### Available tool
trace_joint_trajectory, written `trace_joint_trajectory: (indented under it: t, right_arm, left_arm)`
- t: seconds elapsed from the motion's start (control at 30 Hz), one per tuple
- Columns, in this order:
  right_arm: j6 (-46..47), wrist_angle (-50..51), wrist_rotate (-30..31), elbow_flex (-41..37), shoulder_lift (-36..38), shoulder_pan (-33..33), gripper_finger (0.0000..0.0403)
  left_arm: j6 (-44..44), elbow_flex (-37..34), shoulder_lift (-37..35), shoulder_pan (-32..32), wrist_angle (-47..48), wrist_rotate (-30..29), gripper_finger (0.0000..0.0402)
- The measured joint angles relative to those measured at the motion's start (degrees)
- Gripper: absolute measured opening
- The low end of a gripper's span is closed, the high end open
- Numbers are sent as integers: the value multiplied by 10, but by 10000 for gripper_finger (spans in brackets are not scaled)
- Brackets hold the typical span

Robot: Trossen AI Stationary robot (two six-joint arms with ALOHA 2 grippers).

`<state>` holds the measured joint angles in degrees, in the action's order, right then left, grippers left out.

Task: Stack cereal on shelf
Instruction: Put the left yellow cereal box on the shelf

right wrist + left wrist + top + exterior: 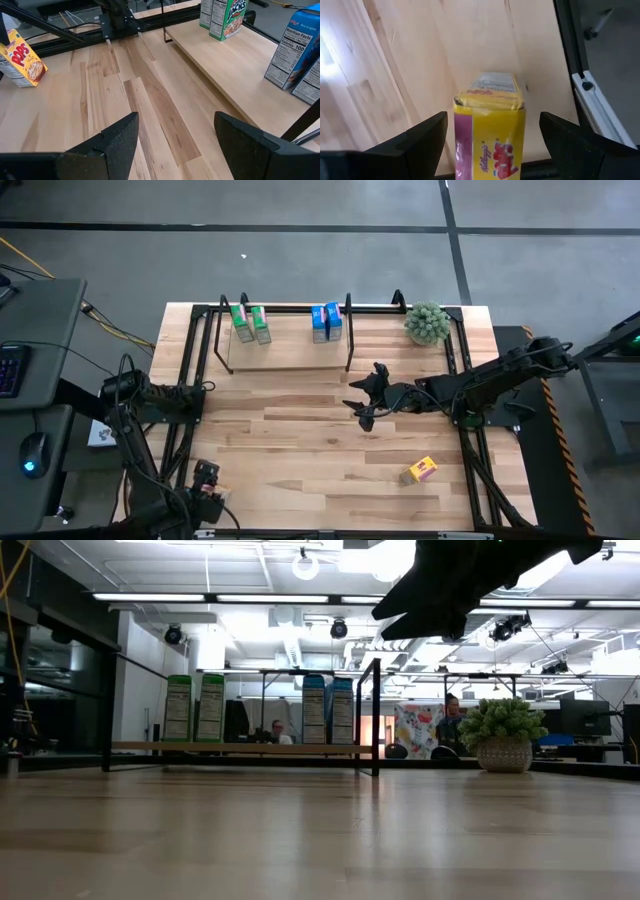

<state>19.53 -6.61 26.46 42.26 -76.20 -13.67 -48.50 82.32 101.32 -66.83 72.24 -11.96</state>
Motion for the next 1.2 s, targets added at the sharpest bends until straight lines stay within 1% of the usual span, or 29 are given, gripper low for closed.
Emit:
trace_joint_trajectory:
  t: [0.23,0.3,0.57,0.67,0.77,0.9,1.03,1.13,1.2]
  right_arm:
    - [0,0,0,0,0,0,252]
    - [0,1,0,0,0,0,252]
    - [2,2,0,0,0,0,252]
    - [6,2,0,0,0,0,252]
    - [6,2,0,0,0,0,252]
    - [6,2,0,0,0,0,252]
    - [6,2,0,0,0,0,252]
    - [6,2,0,0,0,0,252]
    - [6,2,0,0,0,0,252]
  left_arm:
    - [-64,0,10,0,9,31,307]
    - [-68,0,16,0,19,39,307]
    - [-10,-1,47,5,16,39,307]
    - [10,-1,51,5,16,46,300]
    - [11,-1,51,5,16,49,279]
    - [14,-1,49,5,18,51,234]
    - [44,-1,49,10,20,53,190]
    - [78,8,49,23,38,53,169]
    - [110,22,49,40,53,37,160]
